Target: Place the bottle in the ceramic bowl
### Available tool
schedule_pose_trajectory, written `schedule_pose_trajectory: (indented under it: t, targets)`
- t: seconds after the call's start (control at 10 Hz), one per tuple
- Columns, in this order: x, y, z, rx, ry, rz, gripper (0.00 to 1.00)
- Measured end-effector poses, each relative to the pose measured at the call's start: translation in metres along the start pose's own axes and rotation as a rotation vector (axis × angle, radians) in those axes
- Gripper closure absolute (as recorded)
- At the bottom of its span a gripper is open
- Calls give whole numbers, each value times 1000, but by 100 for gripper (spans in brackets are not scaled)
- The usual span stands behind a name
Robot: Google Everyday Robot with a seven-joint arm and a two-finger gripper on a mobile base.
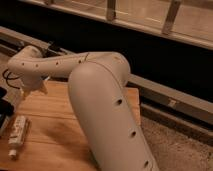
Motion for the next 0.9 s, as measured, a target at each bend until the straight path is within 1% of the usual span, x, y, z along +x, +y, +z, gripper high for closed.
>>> schedule_pose_trajectory:
  t: [0.1, 0.2, 0.3, 0.4, 0.6, 0.8, 0.9]
  targets:
    - [1, 6, 2, 0, 4, -24, 35]
    - [1, 20, 7, -5, 13, -58, 35]
    - [0, 42, 18, -14, 33, -103, 35]
    - [0, 62, 33, -28, 56, -141, 35]
    - [2, 92, 63, -65, 95, -194, 35]
    - [11, 107, 80, -86, 132, -222, 35]
    - [18, 115, 86, -84, 152, -238, 35]
